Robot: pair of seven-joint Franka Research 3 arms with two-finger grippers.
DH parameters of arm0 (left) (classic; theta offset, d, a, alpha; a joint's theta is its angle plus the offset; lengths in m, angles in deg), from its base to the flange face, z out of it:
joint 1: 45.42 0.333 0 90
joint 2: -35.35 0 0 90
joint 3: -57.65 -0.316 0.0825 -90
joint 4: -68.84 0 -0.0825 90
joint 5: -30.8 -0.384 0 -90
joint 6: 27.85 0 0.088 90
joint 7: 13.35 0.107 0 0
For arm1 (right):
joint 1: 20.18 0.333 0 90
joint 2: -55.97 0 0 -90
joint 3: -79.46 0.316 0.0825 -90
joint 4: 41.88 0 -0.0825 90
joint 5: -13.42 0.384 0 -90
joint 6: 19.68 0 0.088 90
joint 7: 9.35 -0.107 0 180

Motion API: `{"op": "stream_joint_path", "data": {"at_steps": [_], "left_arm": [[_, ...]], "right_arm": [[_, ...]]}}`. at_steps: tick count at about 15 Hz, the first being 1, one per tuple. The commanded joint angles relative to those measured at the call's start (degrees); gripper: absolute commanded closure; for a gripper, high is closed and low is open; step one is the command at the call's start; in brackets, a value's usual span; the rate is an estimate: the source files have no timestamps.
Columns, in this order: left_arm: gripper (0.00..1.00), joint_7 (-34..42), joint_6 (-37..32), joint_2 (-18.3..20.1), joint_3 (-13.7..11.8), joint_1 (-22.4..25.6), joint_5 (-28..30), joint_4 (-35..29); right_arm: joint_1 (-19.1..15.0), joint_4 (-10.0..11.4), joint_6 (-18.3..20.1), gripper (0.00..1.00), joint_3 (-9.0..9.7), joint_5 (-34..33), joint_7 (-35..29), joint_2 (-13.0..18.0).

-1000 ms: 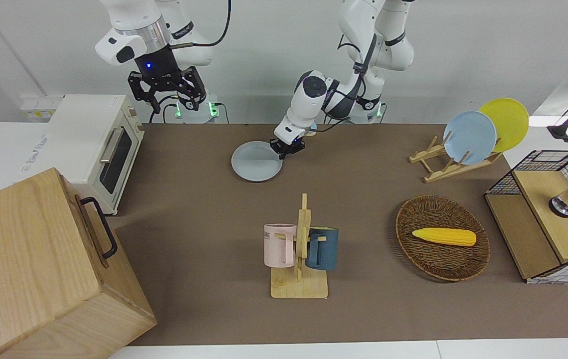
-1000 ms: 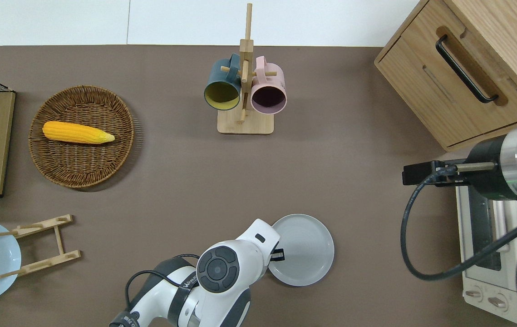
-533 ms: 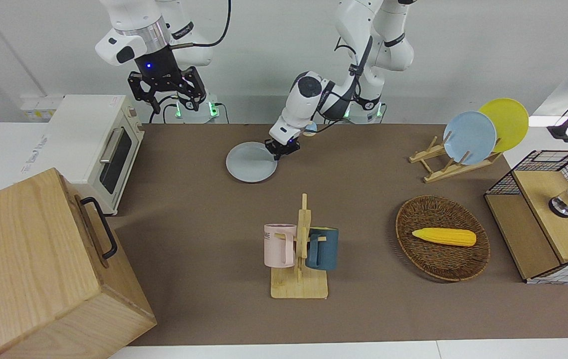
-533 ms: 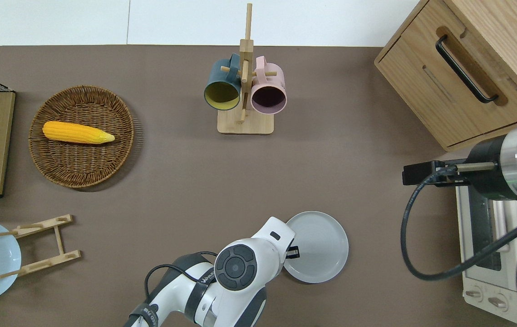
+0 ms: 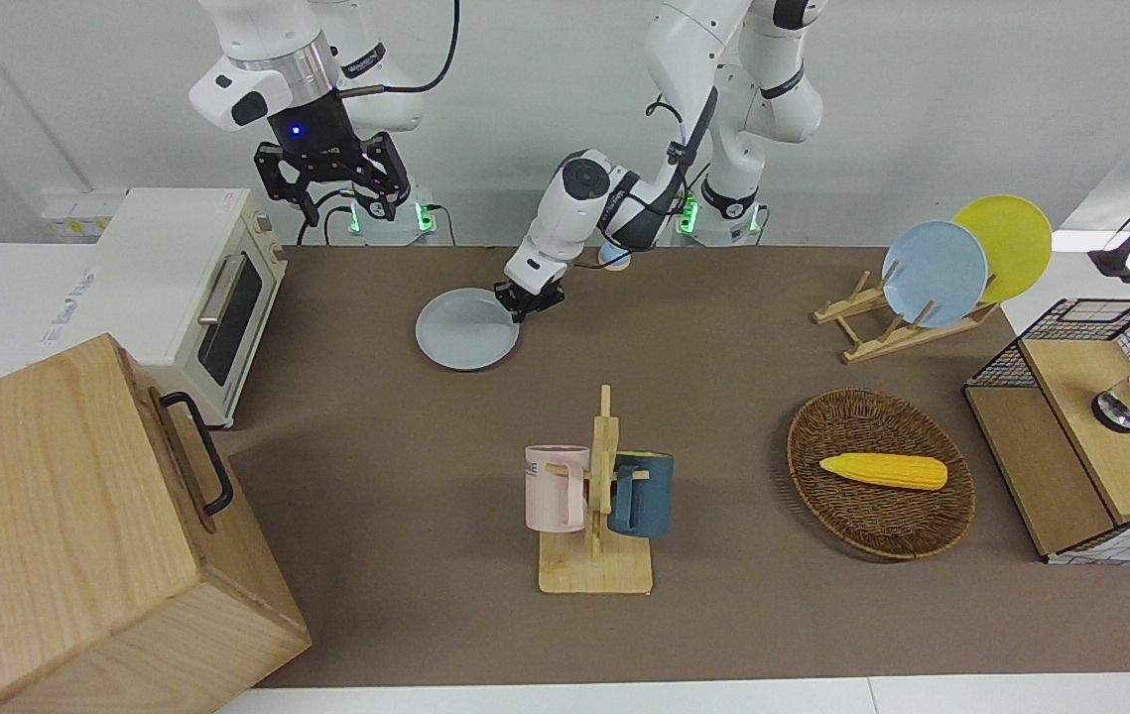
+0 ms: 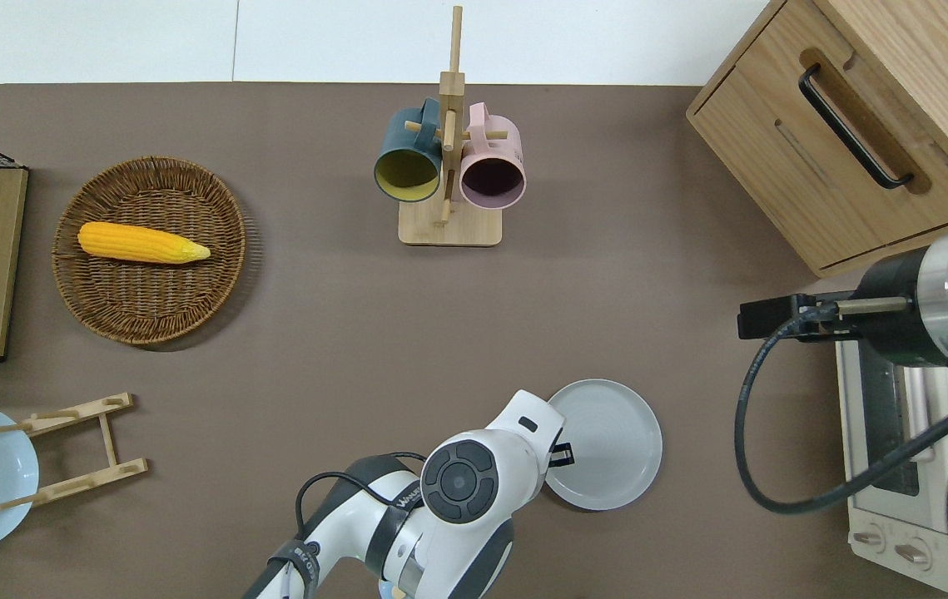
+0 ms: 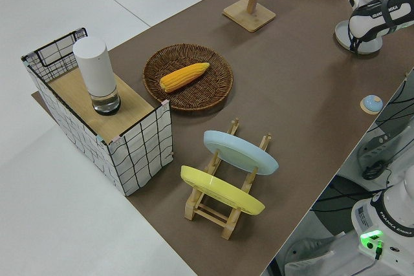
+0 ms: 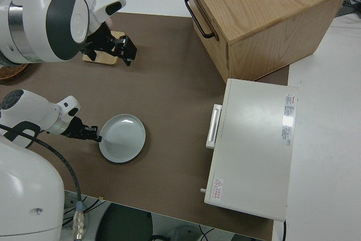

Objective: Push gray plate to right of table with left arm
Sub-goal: 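Push the gray plate with the left gripper toward the toaster oven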

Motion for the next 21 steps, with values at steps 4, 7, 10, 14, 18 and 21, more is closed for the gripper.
{"op": "stream_joint_path", "data": {"at_steps": [4, 7, 10, 14, 18, 21], "left_arm": [[1.0, -2.8, 2.5, -4.6, 0.0, -2.0, 0.8, 2.5], [1.0, -2.9, 2.5, -5.1, 0.1, -2.0, 0.8, 3.3], [0.72, -2.8, 2.4, -4.9, 0.7, -1.8, 0.8, 3.3], [0.27, -2.7, 0.4, -4.2, 1.4, -0.9, 1.0, 3.2], [0.02, -2.4, -9.6, 0.8, 1.4, 1.1, 0.5, 3.2], [0.01, -1.3, -16.6, 4.5, 1.0, 3.1, 0.0, 3.2]], "right_arm": [[-0.4, -0.8, 0.4, 0.005, 0.23, 0.9, -0.1, -0.4], [-0.4, -0.8, 0.4, 0.005, 0.23, 0.9, -0.1, -0.4], [-0.4, -0.8, 0.3, 0.005, 0.23, 0.9, -0.1, -0.4], [-0.4, -0.8, 0.4, 0.005, 0.23, 0.9, -0.1, -0.4], [-0.4, -0.8, 0.4, 0.005, 0.23, 0.9, -0.1, -0.4], [-0.4, -0.8, 0.4, 0.005, 0.23, 0.9, -0.1, -0.4]]}}
